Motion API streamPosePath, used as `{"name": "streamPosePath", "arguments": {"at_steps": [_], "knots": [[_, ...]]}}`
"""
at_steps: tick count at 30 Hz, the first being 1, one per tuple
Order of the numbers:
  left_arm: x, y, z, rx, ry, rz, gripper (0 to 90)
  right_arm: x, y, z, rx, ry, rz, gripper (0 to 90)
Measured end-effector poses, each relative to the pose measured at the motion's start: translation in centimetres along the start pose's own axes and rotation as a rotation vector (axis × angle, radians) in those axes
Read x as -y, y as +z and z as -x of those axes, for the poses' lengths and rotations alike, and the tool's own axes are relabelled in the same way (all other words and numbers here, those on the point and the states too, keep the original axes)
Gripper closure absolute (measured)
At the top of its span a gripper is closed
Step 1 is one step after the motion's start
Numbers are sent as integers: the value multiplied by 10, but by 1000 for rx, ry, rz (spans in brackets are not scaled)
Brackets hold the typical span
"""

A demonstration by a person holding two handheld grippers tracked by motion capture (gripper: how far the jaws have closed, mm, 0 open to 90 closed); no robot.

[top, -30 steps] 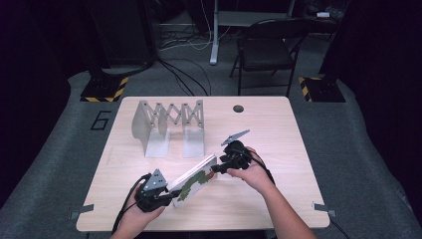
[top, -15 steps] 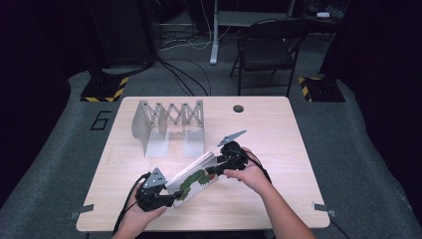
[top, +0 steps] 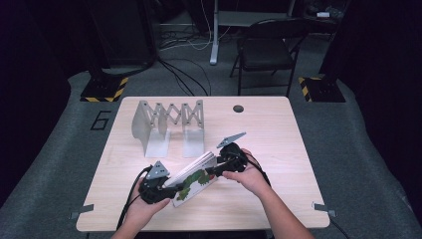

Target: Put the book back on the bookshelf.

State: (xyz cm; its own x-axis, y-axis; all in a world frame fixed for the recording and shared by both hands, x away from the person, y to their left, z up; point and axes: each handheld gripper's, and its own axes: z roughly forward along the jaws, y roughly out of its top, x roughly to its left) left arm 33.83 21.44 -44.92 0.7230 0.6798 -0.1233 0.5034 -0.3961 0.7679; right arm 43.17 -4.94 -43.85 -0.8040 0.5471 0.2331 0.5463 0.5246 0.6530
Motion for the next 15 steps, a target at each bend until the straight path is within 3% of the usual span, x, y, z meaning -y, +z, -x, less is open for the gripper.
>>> {"name": "streamPosePath", "arguments": {"at_steps": [6, 9, 10, 11, 15], "knots": [[-2, 5, 5, -48, 9, 4, 668, 1, 0, -1, 11, -3, 8, 388], [-3, 5, 4, -45, 15, -5, 669, 2, 0, -1, 15, -13, 19, 388], [-3, 6, 5, -52, 11, 0, 669, 3, 0, -3, 20, 7, 18, 388], [-4, 6, 5, -38, 5, -5, 669, 2, 0, -2, 20, -26, 15, 388], [-4, 8, 7, -32, 19, -5, 665, 2, 0, -4, 38, -30, 5, 386]]}}
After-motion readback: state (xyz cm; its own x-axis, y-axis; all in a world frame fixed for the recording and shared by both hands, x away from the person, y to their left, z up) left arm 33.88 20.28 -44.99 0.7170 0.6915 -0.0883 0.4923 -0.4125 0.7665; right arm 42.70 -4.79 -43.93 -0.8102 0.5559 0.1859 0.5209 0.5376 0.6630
